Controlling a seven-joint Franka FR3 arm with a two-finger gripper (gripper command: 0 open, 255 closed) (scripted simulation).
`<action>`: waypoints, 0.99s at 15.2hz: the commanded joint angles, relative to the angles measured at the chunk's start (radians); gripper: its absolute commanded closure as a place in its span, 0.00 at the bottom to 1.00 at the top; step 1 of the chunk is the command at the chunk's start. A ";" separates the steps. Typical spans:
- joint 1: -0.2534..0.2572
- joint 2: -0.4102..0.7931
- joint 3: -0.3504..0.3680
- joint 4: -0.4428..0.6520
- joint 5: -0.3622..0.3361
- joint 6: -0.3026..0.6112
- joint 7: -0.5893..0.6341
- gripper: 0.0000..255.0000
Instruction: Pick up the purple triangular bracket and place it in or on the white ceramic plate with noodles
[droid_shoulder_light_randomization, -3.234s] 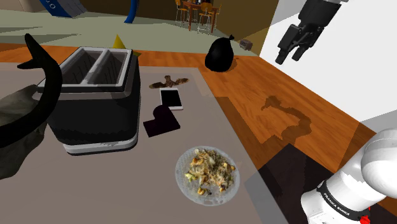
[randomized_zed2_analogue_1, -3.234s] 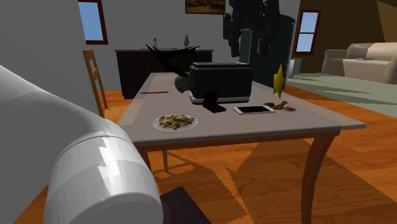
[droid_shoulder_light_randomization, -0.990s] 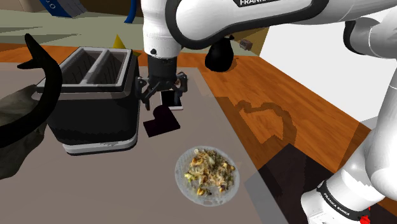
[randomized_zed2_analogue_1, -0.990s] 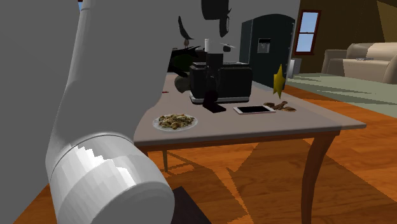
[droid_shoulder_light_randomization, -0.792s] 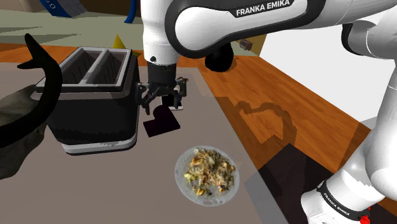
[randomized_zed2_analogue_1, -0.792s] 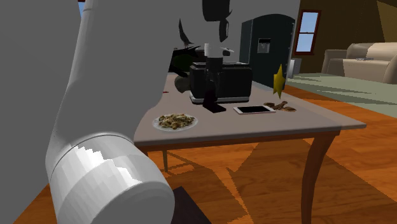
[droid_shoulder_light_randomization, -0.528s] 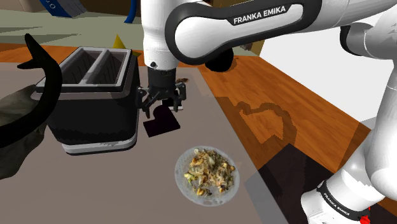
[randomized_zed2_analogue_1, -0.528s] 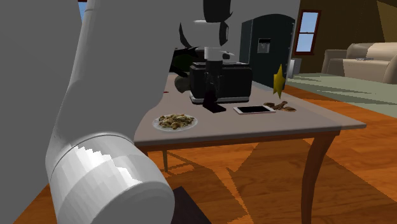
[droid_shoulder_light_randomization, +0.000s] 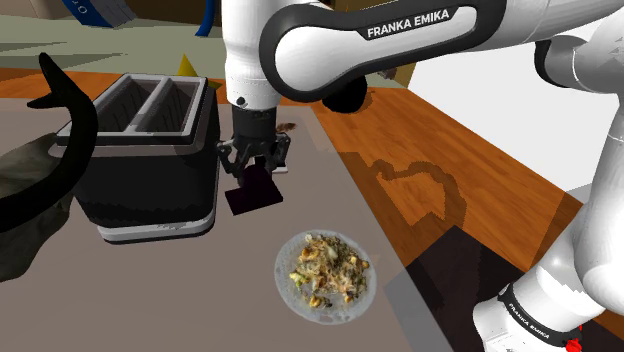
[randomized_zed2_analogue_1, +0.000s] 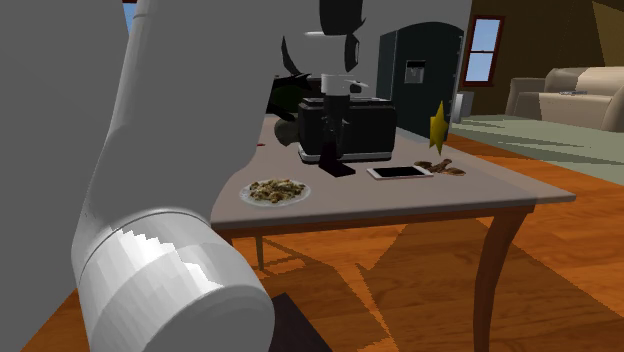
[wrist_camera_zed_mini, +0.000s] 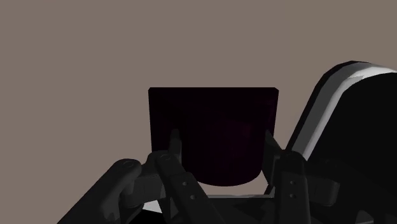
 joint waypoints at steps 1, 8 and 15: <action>0.000 0.001 0.000 -0.001 0.000 0.000 0.000 1.00; 0.000 -0.001 0.001 0.009 0.002 -0.012 -0.001 1.00; 0.004 -0.015 0.007 0.086 0.013 -0.100 -0.010 1.00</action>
